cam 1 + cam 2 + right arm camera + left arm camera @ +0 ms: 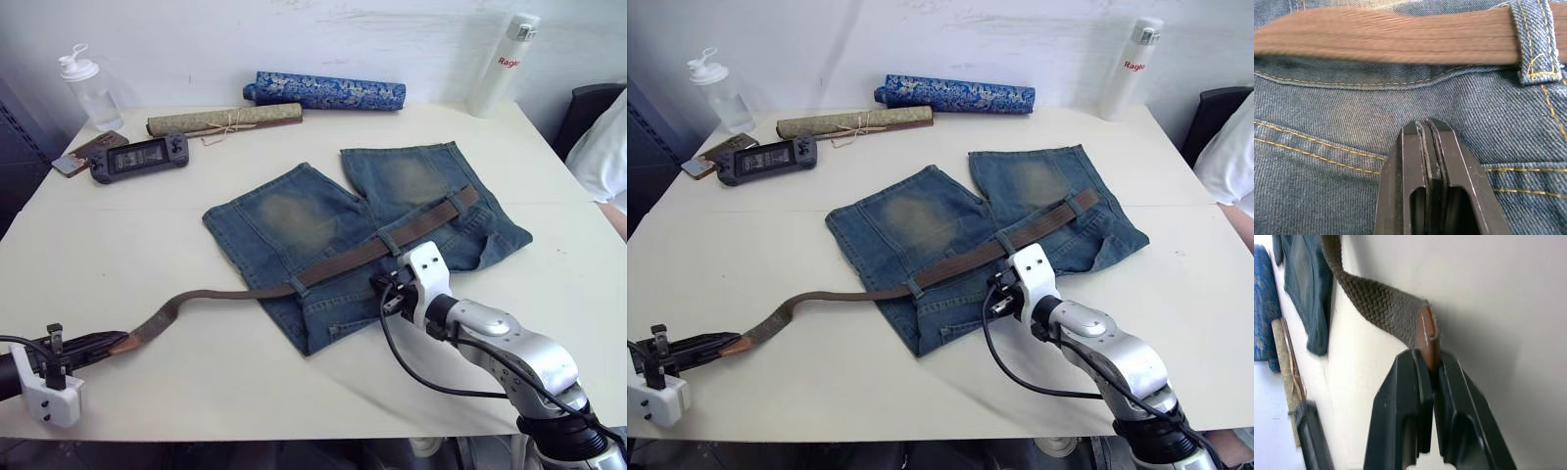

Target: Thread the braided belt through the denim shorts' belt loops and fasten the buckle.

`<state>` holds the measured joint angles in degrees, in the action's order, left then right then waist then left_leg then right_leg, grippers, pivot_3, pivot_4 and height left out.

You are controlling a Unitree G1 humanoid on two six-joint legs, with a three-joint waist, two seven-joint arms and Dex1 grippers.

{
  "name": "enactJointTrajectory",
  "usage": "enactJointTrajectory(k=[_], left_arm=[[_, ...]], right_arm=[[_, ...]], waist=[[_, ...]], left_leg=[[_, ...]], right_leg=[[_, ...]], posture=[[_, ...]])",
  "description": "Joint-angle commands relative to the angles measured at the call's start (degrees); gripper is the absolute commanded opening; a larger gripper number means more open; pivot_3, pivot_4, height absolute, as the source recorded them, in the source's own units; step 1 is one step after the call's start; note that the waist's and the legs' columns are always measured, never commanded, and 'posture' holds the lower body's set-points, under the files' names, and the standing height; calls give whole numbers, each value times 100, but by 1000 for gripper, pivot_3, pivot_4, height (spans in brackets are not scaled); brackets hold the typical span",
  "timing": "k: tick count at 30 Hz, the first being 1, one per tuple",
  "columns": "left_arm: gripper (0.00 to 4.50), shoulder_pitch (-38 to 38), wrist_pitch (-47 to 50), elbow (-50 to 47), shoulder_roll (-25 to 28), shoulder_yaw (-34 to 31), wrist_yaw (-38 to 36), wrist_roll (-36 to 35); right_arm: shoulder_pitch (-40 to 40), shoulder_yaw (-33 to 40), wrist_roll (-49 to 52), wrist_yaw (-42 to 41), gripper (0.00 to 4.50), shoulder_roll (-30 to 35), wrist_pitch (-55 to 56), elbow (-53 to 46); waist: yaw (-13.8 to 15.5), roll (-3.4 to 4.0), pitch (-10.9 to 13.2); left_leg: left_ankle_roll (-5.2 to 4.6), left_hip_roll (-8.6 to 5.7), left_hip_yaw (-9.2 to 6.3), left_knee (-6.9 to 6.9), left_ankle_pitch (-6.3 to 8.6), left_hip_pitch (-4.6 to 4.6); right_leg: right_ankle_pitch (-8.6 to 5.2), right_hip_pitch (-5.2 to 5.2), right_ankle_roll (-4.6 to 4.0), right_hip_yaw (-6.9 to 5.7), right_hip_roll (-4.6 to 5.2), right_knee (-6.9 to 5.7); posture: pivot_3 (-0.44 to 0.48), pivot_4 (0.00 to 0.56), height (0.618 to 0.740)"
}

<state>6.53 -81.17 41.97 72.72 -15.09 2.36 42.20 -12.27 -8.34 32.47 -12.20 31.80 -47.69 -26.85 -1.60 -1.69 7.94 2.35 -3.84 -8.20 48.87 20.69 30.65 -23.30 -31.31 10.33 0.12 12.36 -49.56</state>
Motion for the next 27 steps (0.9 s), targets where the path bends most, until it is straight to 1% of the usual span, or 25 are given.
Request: enactJointTrajectory(k=[1,3,4,7,8,9,10,11,12,13,15,17,18,19,20,22,23,25,27], left_arm=[[0,-251,365,518,346,303,881,805],[931,-380,320,596,349,465,1110,804],[1150,-446,241,653,332,528,1073,659],[2231,-719,179,768,232,750,744,58],[2461,-817,238,824,186,956,357,-481],[2957,-847,349,816,154,1179,-83,-1110],[3373,-631,866,325,183,1430,-833,-2373],[3628,-403,1396,-202,234,1606,-1494,-3473],[4093,-48,2085,-974,383,1725,-2200,-4670],[4107,187,2588,-1508,487,1764,-2751,-5505],[4107,498,3671,-2539,799,1615,-3663,-6748],[4107,644,4431,-3228,962,1289,-4218,-7488],[4107,811,5098,-3849,1097,1015,-4582,-8132],[4107,1016,5754,-4433,1185,734,-4942,-8703],[4107,1171,6219,-4832,1226,521,-5188,-9067],[4107,1339,7009,-5782,1171,302,-5225,-9692],[4107,1369,7320,-6136,1083,200,-5196,-9884],[4107,1252,7855,-6712,846,194,-4965,-10031],[4107,1011,8236,-7098,533,355,-4775,-9865]], right_arm=[[56,-133,-106,-125,44,-138,-273,150],[59,-111,-153,-162,0,-174,-300,144],[58,-102,-171,-172,0,-185,-307,143],[36,-53,-236,-126,0,-229,-353,145],[32,-18,-244,-87,0,-256,-392,156],[36,18,-235,-70,0,-274,-432,156],[37,66,-196,-98,325,-288,-468,137],[34,107,-174,-126,660,-303,-500,118],[31,174,-143,-112,935,-343,-557,104],[28,224,-132,-99,1375,-378,-604,95],[25,287,-52,-161,2151,-418,-680,76],[19,369,-11,-149,2945,-496,-740,53],[-16,452,102,-171,3483,-524,-854,-6],[-54,545,239,-207,3904,-545,-990,-72],[-73,608,338,-238,4425,-552,-1083,-125],[-136,860,676,-528,4425,-369,-1231,-346],[-157,983,860,-692,4425,-268,-1288,-463],[-243,1373,1392,-972,4425,-78,-1490,-716],[-386,1751,1848,-1064,4425,72,-1671,-838]], waist=[[-15,-9,-4],[-24,-9,-4],[-23,-9,-4],[-20,-11,-5],[-7,-12,-5],[4,-10,-5],[6,-10,-5],[7,-10,-5],[12,-5,-4],[8,1,-1],[3,7,3],[4,7,6],[3,2,3],[3,2,3],[1,1,6],[1,9,9],[1,20,16],[11,88,62],[13,99,81]], left_leg=[[0,0,-2,-4,0,-3],[0,0,-1,-16,0,-20],[0,0,0,-17,0,-22],[0,0,1,-26,0,-29],[0,1,-1,-26,0,-29],[1,1,-4,-26,0,-29],[1,0,-8,-25,0,-28],[1,0,-8,-25,1,-29],[2,0,-9,-25,1,-29],[6,0,-13,-23,4,-27],[13,0,-39,-21,8,-24],[32,32,-64,3,18,-11],[37,32,-68,9,21,-6],[38,26,-69,9,21,-6],[38,19,-67,9,21,-6],[37,23,-63,8,21,-4],[37,13,-59,9,21,-5],[37,3,-50,8,21,-2],[37,-3,-8,6,21,3]], right_leg=[[-1,0,1,0,-2,-2],[-3,10,2,3,-4,-1],[-4,11,3,3,-3,-1],[-8,13,3,4,-3,-2],[-9,13,1,4,-3,-4],[-11,14,0,1,-2,-6],[-11,14,0,0,-2,-8],[-11,14,0,0,0,-10],[-11,14,0,0,2,-11],[-12,13,-3,-1,9,-12],[-14,12,-6,0,14,-13],[-17,7,-13,-2,8,-17],[-20,5,-18,-7,4,-19],[-21,6,-22,-10,1,-17],[-23,6,-25,-9,1,-18],[-24,7,-27,-3,3,-14],[-27,9,-32,-1,3,-11],[-28,12,-34,10,8,5],[-20,14,-19,13,8,11]], posture=[[0,150,637],[0,150,637],[0,150,637],[0,150,637],[0,150,637],[0,150,637],[0,150,637],[0,150,637],[0,150,637],[0,150,637],[0,150,637],[0,150,637],[0,150,637],[0,150,637],[0,150,637],[0,150,637],[0,150,637],[0,150,637],[0,150,637]])
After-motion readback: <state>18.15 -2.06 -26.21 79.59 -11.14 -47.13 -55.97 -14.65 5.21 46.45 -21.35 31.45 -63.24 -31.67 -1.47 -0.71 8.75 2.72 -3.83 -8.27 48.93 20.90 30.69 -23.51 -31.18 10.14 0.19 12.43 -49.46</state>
